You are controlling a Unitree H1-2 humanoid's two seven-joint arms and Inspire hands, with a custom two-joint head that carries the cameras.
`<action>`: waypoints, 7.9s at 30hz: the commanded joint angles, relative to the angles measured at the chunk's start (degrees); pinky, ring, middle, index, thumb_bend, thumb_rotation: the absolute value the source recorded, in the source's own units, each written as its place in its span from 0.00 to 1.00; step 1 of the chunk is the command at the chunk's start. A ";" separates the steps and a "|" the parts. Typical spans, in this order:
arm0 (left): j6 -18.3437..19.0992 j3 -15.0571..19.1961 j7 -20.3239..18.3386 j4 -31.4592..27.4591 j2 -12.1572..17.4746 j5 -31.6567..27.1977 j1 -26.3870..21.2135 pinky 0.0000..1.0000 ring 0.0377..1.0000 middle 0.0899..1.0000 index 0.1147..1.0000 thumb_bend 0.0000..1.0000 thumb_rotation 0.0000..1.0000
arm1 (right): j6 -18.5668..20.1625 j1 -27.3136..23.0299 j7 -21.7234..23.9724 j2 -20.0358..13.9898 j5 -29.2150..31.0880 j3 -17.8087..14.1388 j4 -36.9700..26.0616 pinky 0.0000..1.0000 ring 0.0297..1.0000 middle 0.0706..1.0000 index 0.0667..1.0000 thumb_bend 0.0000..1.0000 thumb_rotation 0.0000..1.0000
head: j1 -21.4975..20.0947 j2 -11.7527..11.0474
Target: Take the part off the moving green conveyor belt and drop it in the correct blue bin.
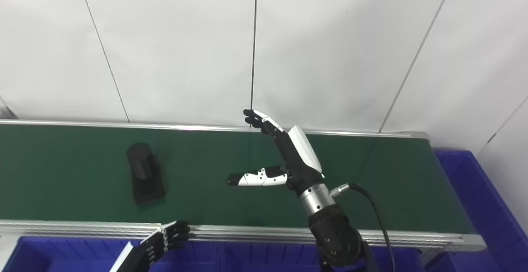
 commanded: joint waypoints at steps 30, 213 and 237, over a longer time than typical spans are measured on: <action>-2.30 -8.44 14.78 -10.63 9.19 14.17 6.32 0.66 0.74 0.78 0.79 0.98 0.43 | 1.13 -11.20 2.80 0.00 -4.13 5.44 12.55 0.78 0.84 0.86 0.90 0.94 0.44 | 2.02 -1.15; -1.13 -0.42 7.66 -19.53 4.18 11.94 7.79 0.67 0.74 0.77 0.78 0.96 0.49 | 5.20 13.04 12.67 -12.71 -20.58 13.19 1.51 0.32 0.44 0.51 0.42 0.49 0.00 | 3.44 14.95; -1.30 0.24 7.09 -19.93 3.72 12.30 8.13 0.67 0.74 0.77 0.78 0.96 0.49 | 6.19 15.22 16.34 -15.15 -20.04 13.08 -4.36 0.73 0.83 0.84 0.77 0.86 0.35 | 3.85 14.57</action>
